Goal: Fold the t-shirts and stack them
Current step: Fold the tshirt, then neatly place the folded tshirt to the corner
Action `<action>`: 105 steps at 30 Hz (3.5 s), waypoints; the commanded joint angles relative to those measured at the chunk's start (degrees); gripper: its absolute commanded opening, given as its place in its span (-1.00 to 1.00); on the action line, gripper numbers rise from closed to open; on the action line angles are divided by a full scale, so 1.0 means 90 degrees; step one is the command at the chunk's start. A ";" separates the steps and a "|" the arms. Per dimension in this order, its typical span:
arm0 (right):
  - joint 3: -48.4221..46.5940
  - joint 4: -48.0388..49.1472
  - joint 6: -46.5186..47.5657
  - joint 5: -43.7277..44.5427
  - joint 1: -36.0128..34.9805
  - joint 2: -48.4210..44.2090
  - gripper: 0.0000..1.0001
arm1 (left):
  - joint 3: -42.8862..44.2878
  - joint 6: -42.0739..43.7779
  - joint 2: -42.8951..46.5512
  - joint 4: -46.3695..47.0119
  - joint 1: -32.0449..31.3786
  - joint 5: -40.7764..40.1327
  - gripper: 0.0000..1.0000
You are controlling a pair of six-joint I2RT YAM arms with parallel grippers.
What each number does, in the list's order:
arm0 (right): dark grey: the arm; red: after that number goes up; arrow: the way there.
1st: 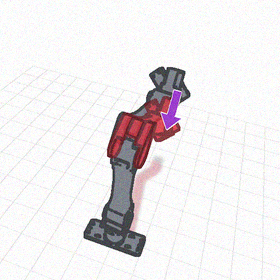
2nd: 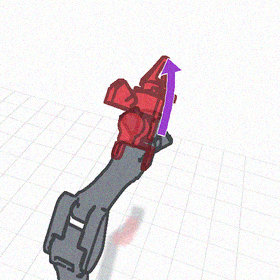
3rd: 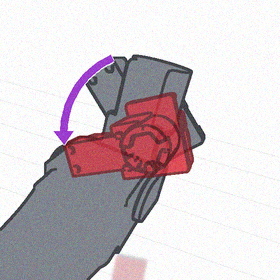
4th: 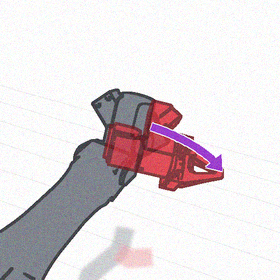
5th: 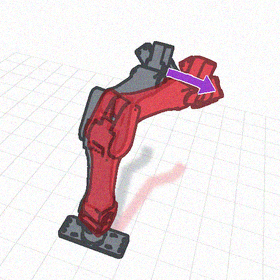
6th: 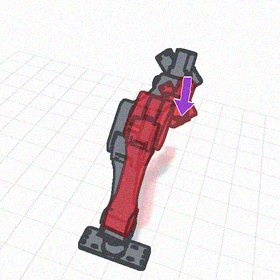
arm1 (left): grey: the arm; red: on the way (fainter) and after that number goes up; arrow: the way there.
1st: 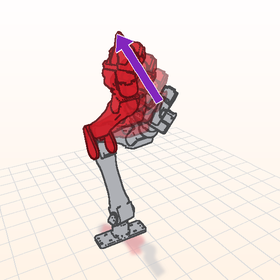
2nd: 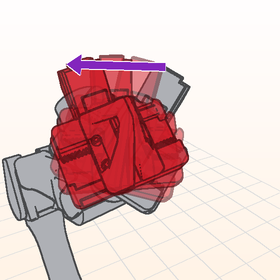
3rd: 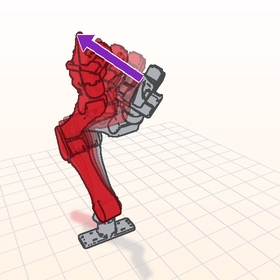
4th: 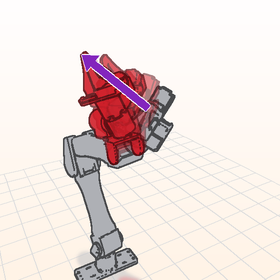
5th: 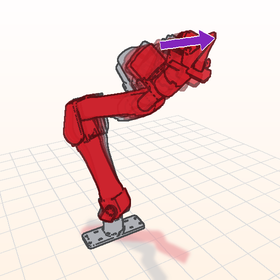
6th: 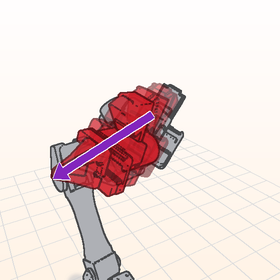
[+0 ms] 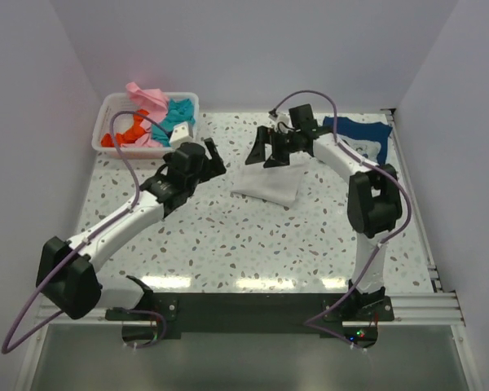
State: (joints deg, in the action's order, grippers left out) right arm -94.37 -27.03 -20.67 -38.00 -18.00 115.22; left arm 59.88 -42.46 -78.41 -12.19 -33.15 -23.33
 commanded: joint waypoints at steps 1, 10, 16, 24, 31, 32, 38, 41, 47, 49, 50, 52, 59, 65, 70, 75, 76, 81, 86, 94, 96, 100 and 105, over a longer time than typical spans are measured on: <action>0.0085 0.0434 -0.0310 -0.0280 -0.0207 0.0381 0.98 | -0.0334 -0.0135 0.0556 -0.0930 0.0011 -0.0757 1.00; 0.0972 0.1118 -0.0585 -0.0202 -0.0207 0.1133 0.98 | -0.1125 -0.0370 0.1534 -0.1478 0.0021 -0.1011 1.00; 0.0692 0.0641 -0.0292 -0.0163 -0.0187 0.1115 0.97 | -0.1145 -0.0400 0.1564 -0.1634 0.0021 -0.1021 1.00; 0.1060 0.0482 -0.0105 0.0013 -0.0188 -0.0642 0.97 | -0.1203 -0.0448 0.1710 -0.1634 0.0021 -0.0962 1.00; 0.2975 0.1431 -0.0224 -0.0281 -0.0178 -0.1123 0.98 | -0.1262 -0.0439 0.1720 -0.1595 0.0021 -0.0933 1.00; 0.3004 0.1469 -0.0204 -0.0251 -0.0139 -0.1064 0.98 | -0.1262 -0.0429 0.1720 -0.1595 0.0021 -0.0904 1.00; 0.3112 0.1470 -0.0292 0.0345 -0.0002 -0.0566 0.98 | -0.1370 -0.0478 0.1798 -0.1595 0.0021 -0.0855 1.00; 0.3385 0.1450 -0.0224 0.0394 -0.0002 -0.0730 0.98 | -0.1409 -0.0478 0.1876 -0.1624 0.0021 -0.0884 1.00; 0.3679 0.0935 -0.0009 0.0452 0.0008 -0.1968 0.98 | -0.1389 -0.0468 0.1916 -0.1615 0.0021 -0.0845 1.00; 0.3572 0.0699 0.0059 0.0724 0.0008 -0.2399 0.97 | -0.1370 -0.0468 0.1886 -0.1615 0.0021 -0.0825 1.00; 0.3523 0.0457 0.0118 0.0871 -0.0002 -0.2585 0.98 | -0.1370 -0.0458 0.1886 -0.1615 0.0021 -0.0816 1.00; 0.3299 0.0114 0.0157 0.1407 -0.0002 -0.3064 0.97 | -0.1370 -0.0478 0.1876 -0.1615 0.0021 -0.0806 1.00; 0.2703 -0.0795 -0.0144 0.3644 0.0427 -0.3018 0.98 | -0.1399 -0.0458 0.1974 -0.1663 0.0021 -0.0942 1.00; 0.2165 -0.0787 -0.0302 0.3735 0.0838 -0.2082 0.97 | -0.1477 -0.0439 0.2140 -0.1673 0.0030 -0.1138 1.00; 0.1941 -0.0504 -0.0399 0.3423 0.0847 -0.1407 0.84 | -0.1516 -0.0449 0.2121 -0.1654 0.0021 -0.1246 1.00; 0.1765 -0.0337 -0.0497 0.3099 0.0780 -0.0685 0.55 | -0.1516 -0.0409 0.2072 -0.1654 0.0031 -0.1304 1.00; 0.1755 -0.0318 -0.0487 0.3089 0.0760 -0.0635 0.51 | -0.1526 -0.0409 0.2072 -0.1654 0.0031 -0.1323 1.00; 0.1648 -0.0317 -0.0467 0.3186 0.0535 -0.0273 0.38 | -0.1604 -0.0439 0.2091 -0.1634 0.0060 -0.1324 1.00; 0.1589 -0.0405 -0.0536 0.3431 0.0350 0.0010 0.22 | -0.1614 -0.0439 0.2072 -0.1634 0.0089 -0.1314 1.00; 0.1209 -0.0483 -0.0156 0.3899 0.0164 0.0342 -0.68 | -0.1721 -0.0419 0.2160 -0.1644 0.0167 -0.1255 1.00; 0.0956 -0.0513 0.0137 0.3958 0.0154 0.0401 -0.92 | -0.1731 -0.0429 0.2208 -0.1644 0.0187 -0.1265 1.00; 0.0447 -0.0678 0.0645 0.4338 0.0144 0.0411 -1.00 | -0.1751 -0.0419 0.2257 -0.1654 0.0216 -0.1275 1.00; -0.0323 -0.0922 0.1163 0.5285 0.0154 0.0411 -1.00 | -0.1751 -0.0429 0.2306 -0.1683 0.0265 -0.1284 1.00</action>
State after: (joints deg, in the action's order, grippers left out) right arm -91.74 -33.87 -14.81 1.78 -16.82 119.63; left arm 45.08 -45.91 -58.83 -27.99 -31.27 -33.28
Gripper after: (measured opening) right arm 0.040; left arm 0.997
